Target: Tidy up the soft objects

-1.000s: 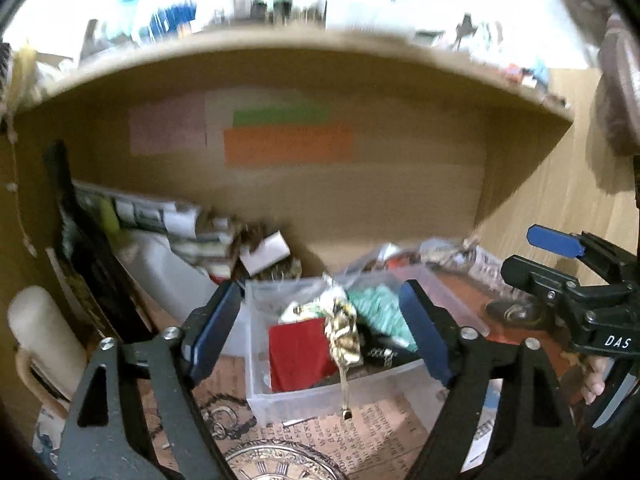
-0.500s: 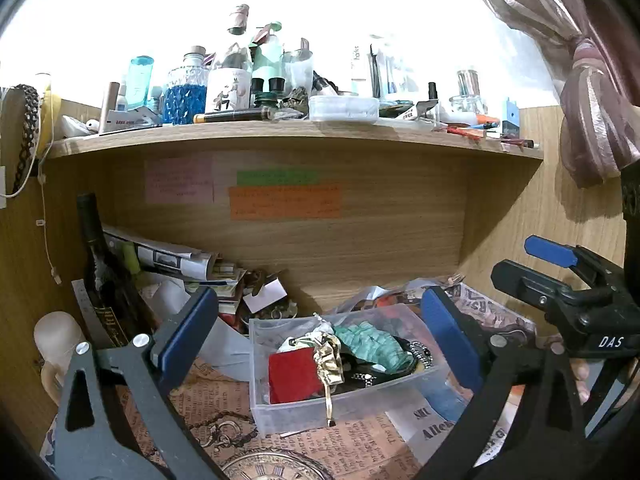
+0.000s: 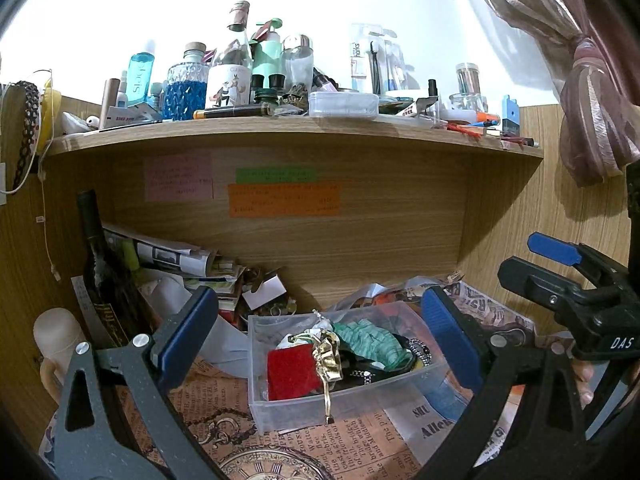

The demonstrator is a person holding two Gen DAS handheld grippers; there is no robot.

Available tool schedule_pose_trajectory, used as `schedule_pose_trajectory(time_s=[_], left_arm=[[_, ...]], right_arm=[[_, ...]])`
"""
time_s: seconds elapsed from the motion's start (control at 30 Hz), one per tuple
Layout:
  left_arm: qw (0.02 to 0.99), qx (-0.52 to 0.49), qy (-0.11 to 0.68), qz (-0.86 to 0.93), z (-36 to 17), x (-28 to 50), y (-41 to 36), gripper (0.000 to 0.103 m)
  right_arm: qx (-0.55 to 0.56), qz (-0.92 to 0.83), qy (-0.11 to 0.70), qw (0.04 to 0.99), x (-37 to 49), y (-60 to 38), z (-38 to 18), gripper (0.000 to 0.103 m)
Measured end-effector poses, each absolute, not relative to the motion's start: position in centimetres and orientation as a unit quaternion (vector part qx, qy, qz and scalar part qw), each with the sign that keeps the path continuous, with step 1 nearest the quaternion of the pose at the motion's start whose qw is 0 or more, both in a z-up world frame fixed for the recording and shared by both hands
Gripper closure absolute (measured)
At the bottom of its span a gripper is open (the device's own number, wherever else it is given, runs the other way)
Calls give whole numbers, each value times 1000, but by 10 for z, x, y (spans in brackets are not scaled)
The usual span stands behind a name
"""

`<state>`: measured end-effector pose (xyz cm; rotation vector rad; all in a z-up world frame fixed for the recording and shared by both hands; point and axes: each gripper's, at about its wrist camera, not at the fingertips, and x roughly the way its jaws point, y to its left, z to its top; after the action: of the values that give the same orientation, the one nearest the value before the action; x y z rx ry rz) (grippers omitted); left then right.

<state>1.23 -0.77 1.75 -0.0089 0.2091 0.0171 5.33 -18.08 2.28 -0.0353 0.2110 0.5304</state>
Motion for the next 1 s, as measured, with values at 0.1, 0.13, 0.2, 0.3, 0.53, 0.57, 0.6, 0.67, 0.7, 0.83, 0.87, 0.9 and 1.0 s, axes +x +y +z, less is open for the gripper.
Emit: schedule_pose_trajectory(time_s=[0.1, 0.13, 0.2, 0.3, 0.53, 0.57, 0.6, 0.67, 0.7, 0.83, 0.87, 0.9, 1.0], left_arm=[[995, -4, 104, 7, 17, 12, -7, 0], [994, -4, 105, 7, 17, 13, -7, 0], [994, -5, 104, 9, 17, 12, -7, 0], [995, -5, 104, 7, 17, 12, -6, 0], [994, -5, 104, 8, 17, 13, -6, 0], [994, -5, 104, 7, 17, 13, -6, 0], [994, -6, 105, 8, 17, 13, -5, 0], [994, -8, 105, 9, 16, 12, -5, 0], [994, -8, 106, 9, 16, 12, -5, 0], [994, -9, 107, 9, 15, 12, -5, 0], [994, -9, 108, 8, 15, 13, -5, 0], [994, -10, 109, 8, 14, 13, -4, 0], [994, -13, 111, 6, 14, 14, -3, 0]], right_arm=[[-18, 263, 105, 959, 54, -180, 22, 0], [-18, 265, 106, 958, 54, -181, 22, 0], [-19, 264, 106, 958, 53, -179, 22, 0], [-20, 264, 107, 958, 53, -178, 22, 0], [-20, 265, 107, 958, 53, -178, 21, 0], [-20, 265, 107, 958, 53, -178, 21, 0], [-19, 265, 107, 958, 53, -179, 21, 0], [-20, 265, 107, 958, 54, -179, 21, 0], [-20, 266, 107, 958, 54, -179, 21, 0], [-19, 264, 108, 958, 54, -179, 21, 0], [-18, 264, 109, 958, 54, -179, 21, 0], [-18, 264, 109, 958, 55, -179, 21, 0], [-17, 263, 109, 958, 55, -179, 20, 0]])
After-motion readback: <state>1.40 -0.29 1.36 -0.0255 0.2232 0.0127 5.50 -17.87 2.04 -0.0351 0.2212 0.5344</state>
